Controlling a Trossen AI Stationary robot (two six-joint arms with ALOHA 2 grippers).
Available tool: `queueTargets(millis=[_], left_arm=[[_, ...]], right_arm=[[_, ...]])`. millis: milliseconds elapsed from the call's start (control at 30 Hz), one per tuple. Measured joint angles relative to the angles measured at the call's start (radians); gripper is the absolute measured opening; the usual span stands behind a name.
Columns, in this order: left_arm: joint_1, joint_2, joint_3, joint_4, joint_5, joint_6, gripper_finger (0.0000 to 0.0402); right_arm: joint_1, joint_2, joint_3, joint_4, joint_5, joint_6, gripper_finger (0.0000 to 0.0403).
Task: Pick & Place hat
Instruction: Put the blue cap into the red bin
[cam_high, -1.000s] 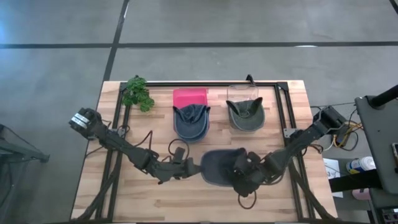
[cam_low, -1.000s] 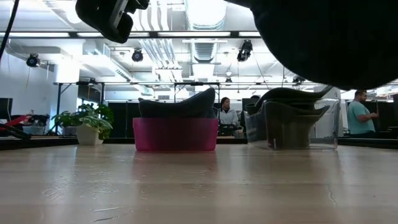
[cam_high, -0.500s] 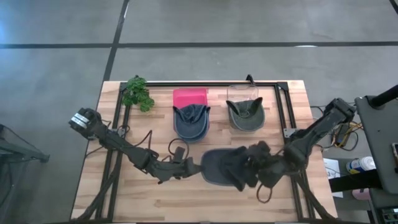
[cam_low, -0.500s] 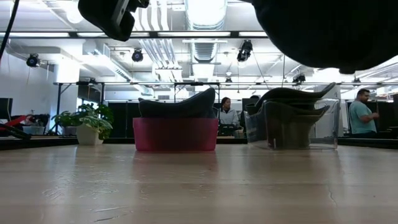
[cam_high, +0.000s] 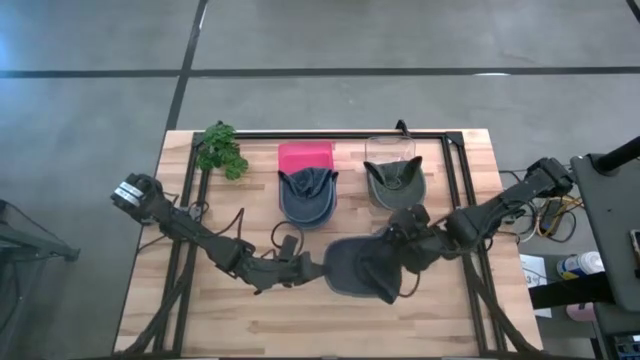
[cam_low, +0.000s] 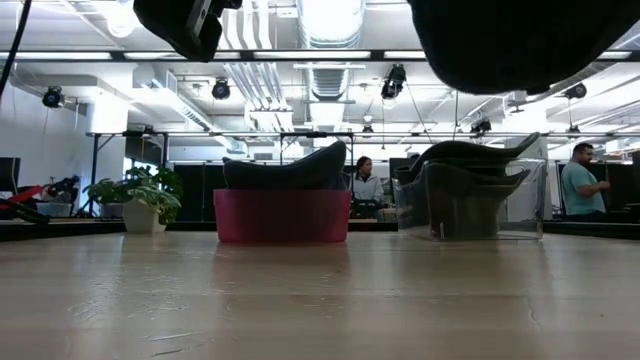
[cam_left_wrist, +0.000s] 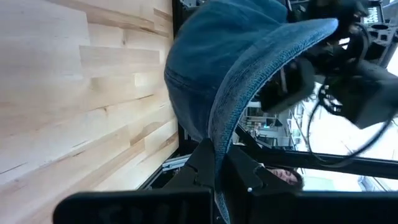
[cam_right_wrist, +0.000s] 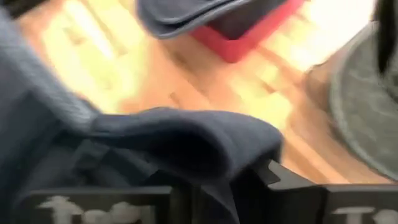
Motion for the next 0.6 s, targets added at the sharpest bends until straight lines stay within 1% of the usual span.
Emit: queueTargets(millis=[133,267,500,600], left_arm=[[0.006,0.000,0.000,0.006,-0.005,0.004,0.0009],[0.026,0.000,-0.001,0.003,-0.012,0.032,0.0009],[0.063,0.000,-0.002,0.008,-0.014,0.092,0.0009],[0.071,0.000,-0.002,0.034,-0.056,0.113,0.0009]], right_arm=[[0.034,-0.026,0.037,-0.002,-0.080,-0.018,0.0068],[0.119,-0.068,0.075,0.001,-0.098,0.044,0.0068],[0.274,-0.082,0.099,0.002,-0.094,0.314,0.0070],[0.334,-0.060,0.084,0.035,-0.068,0.445,0.0082]])
